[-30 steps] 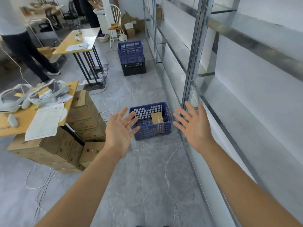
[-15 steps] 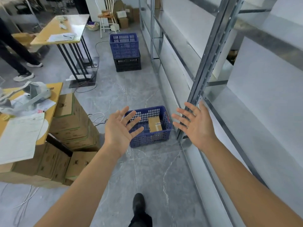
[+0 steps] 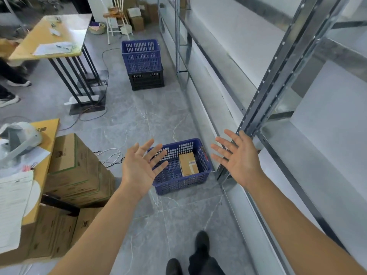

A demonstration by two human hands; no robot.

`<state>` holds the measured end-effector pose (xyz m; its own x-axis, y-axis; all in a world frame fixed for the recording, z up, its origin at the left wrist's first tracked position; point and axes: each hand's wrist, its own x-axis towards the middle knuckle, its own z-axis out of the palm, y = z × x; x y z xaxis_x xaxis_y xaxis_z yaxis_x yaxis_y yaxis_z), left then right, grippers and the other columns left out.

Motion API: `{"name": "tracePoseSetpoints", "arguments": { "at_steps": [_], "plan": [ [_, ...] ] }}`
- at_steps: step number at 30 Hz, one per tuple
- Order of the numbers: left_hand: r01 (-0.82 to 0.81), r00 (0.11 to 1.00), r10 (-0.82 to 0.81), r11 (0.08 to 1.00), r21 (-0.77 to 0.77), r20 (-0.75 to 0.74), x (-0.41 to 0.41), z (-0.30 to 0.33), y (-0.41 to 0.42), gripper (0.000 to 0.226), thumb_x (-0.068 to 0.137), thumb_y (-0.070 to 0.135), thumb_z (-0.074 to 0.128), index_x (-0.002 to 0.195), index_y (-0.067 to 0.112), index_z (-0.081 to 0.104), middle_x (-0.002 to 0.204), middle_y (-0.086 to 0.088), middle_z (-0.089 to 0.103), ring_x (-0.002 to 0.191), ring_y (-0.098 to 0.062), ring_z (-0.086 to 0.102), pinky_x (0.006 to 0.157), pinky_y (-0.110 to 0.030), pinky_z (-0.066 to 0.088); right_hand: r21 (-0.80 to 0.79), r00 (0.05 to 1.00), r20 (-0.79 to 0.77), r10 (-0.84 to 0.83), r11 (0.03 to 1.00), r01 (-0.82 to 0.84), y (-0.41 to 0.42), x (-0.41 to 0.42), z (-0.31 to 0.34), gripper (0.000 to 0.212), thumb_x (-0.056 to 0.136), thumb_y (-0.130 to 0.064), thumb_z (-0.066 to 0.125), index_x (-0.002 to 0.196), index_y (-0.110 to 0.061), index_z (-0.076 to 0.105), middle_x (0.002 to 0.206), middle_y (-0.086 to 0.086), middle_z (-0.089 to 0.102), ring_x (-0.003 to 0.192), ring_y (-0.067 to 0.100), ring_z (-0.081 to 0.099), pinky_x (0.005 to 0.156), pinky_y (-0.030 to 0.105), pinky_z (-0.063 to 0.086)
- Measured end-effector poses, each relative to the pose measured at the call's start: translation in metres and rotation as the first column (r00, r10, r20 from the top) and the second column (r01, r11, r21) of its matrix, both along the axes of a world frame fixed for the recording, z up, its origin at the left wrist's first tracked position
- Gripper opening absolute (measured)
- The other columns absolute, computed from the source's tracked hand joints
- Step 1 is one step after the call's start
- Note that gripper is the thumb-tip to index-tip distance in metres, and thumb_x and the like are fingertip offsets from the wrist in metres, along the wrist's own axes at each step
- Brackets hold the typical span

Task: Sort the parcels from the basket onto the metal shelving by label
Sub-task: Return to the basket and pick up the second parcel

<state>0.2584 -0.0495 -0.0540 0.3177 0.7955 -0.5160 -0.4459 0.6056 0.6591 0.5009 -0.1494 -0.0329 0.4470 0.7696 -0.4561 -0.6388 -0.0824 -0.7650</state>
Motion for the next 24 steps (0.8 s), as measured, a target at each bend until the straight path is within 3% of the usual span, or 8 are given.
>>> {"name": "tracePoseSetpoints", "arguments": {
  "at_steps": [7,14,24],
  "plan": [
    [-0.029,0.997,0.029,1.000,0.000,-0.068,0.037,-0.011,0.072,0.051,0.103,0.043,0.037,0.135,0.013,0.064,0.138,-0.016,0.067,0.130,-0.036,0.061,0.115,-0.057,0.041,-0.005,0.998,0.011,0.068,0.998,-0.068,0.087,0.041,-0.028,0.048,0.107,-0.043,0.046,0.147,-0.017,0.056,0.138,0.014,0.067,0.127,0.036,0.066,0.111,0.055,0.050],
    [-0.074,0.990,0.069,0.997,-0.032,-0.126,0.097,-0.026,0.147,0.050,0.104,0.042,0.037,0.136,0.014,0.063,0.137,-0.016,0.067,0.130,-0.036,0.061,0.114,-0.057,0.043,-0.028,0.987,0.042,0.156,0.988,-0.155,0.186,0.107,-0.051,0.052,0.109,-0.043,0.041,0.151,-0.016,0.053,0.144,0.014,0.063,0.131,0.033,0.063,0.105,0.048,0.053],
    [-0.108,0.985,0.088,0.985,-0.131,-0.150,0.147,-0.066,0.227,0.049,0.104,0.040,0.037,0.139,0.014,0.061,0.136,-0.015,0.068,0.129,-0.033,0.062,0.116,-0.056,0.041,-0.143,0.975,0.035,0.218,0.967,-0.211,0.273,0.155,-0.092,0.051,0.111,-0.044,0.035,0.149,-0.016,0.054,0.146,0.012,0.062,0.136,0.031,0.059,0.117,0.051,0.045]
  ]
}}
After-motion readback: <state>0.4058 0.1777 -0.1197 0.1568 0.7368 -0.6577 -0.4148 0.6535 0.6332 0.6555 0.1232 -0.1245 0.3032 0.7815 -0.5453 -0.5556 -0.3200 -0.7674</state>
